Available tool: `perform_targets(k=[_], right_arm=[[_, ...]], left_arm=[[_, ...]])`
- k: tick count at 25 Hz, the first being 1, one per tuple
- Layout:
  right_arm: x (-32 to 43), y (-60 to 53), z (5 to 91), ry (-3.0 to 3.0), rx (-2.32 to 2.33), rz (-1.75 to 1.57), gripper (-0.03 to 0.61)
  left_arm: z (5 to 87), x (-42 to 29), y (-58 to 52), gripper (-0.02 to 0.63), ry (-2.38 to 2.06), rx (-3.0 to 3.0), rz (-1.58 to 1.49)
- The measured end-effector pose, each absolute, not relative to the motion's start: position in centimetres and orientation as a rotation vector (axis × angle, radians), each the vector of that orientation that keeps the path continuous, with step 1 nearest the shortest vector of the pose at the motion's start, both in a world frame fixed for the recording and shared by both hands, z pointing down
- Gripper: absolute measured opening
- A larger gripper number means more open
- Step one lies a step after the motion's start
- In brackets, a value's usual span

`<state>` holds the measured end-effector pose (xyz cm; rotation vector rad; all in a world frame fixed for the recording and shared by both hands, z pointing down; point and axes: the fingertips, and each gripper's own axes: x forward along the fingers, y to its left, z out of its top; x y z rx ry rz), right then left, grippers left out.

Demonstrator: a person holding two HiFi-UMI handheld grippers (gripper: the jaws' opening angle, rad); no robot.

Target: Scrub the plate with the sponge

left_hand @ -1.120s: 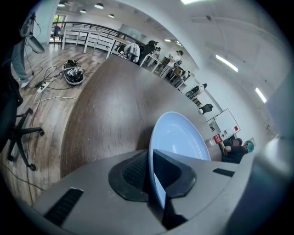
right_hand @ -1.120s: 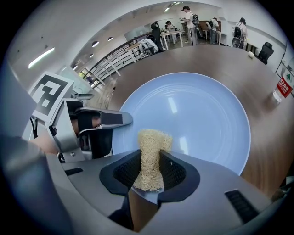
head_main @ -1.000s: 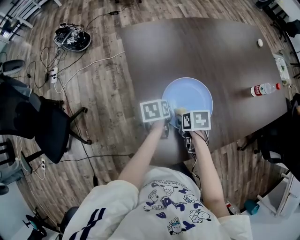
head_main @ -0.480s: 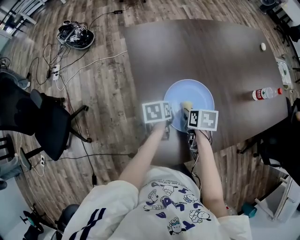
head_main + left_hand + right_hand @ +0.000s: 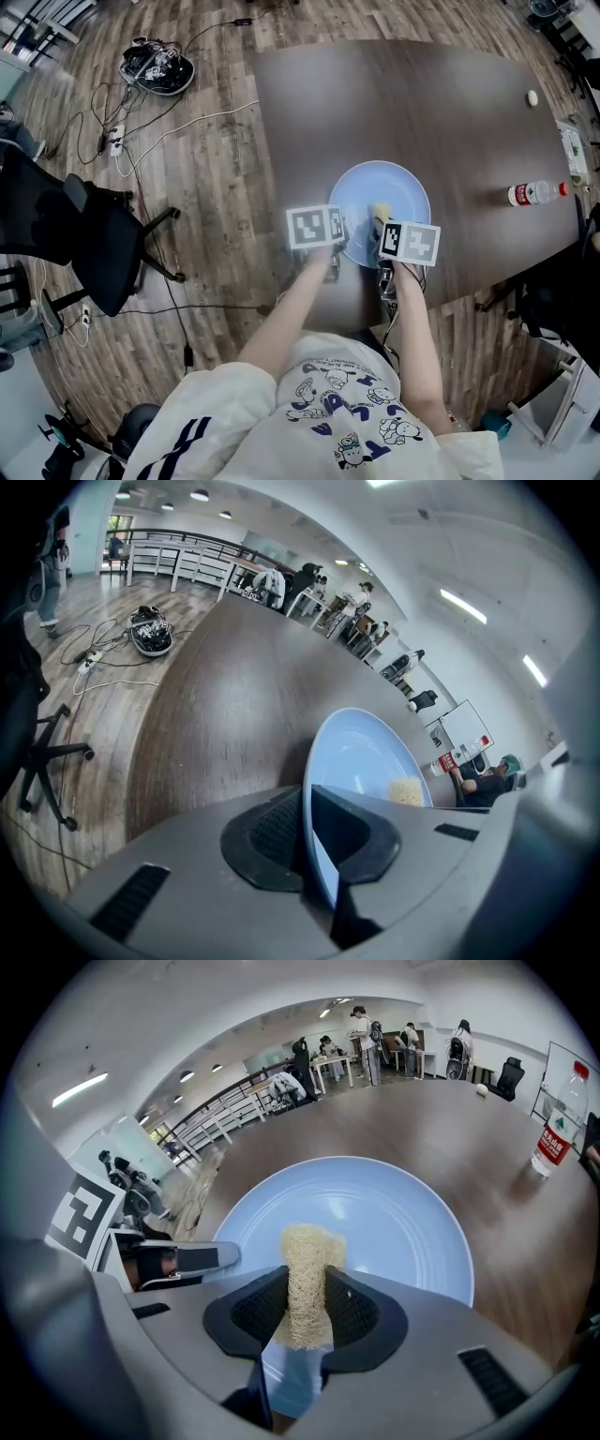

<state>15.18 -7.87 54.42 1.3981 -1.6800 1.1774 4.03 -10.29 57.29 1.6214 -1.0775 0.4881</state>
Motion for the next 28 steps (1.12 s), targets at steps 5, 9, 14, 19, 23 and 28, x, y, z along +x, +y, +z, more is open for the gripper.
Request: perform_targets(k=[5, 9, 14, 19, 23, 28], right_arm=[[15.5, -8.0, 55.2, -1.696, 1.403, 1.211, 0.12], [15.6, -8.0, 54.4, -1.683, 1.393, 1.185, 0.12], [15.6, -8.1, 54.6, -1.69, 1.382, 1.19, 0.12], [15.8, -8.2, 54.7, -1.694, 1.376, 1.19, 0.12], [15.8, -8.2, 54.7, -1.69, 1.374, 1.187, 0.12], [15.5, -8.1, 54.6, -1.685, 1.376, 1.19, 0.12]], left_arm=[[57.5, 4.1, -10.2, 0.031, -1.088, 1.622, 0.493], [57.4, 4.2, -10.3, 0.031, -1.093, 1.619, 0.49], [57.4, 4.3, -10.3, 0.031, -1.097, 1.62, 0.493], [57.3, 4.3, -10.2, 0.031, -1.1, 1.617, 0.49], [57.2, 4.2, -10.3, 0.031, -1.101, 1.618, 0.488], [57.4, 4.0, -10.3, 0.031, -1.098, 1.618, 0.491]])
